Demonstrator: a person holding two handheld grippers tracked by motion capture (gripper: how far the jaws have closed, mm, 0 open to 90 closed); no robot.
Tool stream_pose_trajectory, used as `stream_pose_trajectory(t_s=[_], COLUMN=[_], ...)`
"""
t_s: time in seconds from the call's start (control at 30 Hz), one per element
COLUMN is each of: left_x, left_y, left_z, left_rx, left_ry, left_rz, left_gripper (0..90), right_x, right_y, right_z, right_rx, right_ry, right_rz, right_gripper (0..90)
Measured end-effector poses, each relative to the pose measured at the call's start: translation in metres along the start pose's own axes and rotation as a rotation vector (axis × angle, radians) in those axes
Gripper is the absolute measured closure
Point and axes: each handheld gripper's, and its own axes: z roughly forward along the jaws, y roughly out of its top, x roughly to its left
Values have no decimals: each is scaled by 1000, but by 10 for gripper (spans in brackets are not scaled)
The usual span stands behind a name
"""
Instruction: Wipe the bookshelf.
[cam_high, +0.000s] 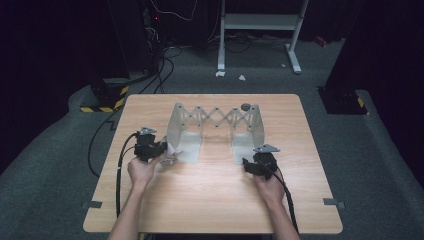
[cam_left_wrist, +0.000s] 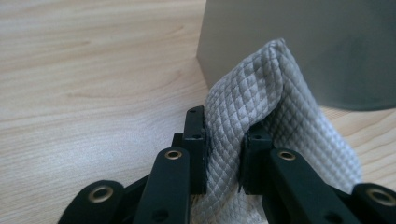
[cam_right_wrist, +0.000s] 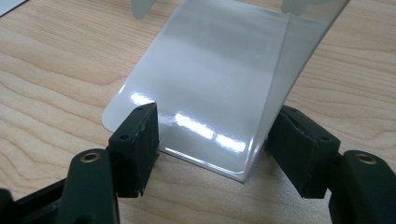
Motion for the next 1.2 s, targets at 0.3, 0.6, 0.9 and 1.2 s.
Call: stream_pose_trajectory(t_s=[0.3,0.6,0.9,1.2], left_x=[9,9,-3,-6], left_y=[-4,3,23,37], left_z=[8,9,-11,-36], left_rx=[40,-20,-67,-121], left_ry=[78,11,6,-1], left_rz=[17,-51,21,60], left_gripper=[761,760,761,761], right_x=[0,0,0,0], right_y=[0,0,0,0], right_z=[0,0,0,0], right_rx=[0,0,0,0], right_ry=[-1,-1,-1,-1], right_rz=[1,1,1,1], right_gripper=[341,341,341,341])
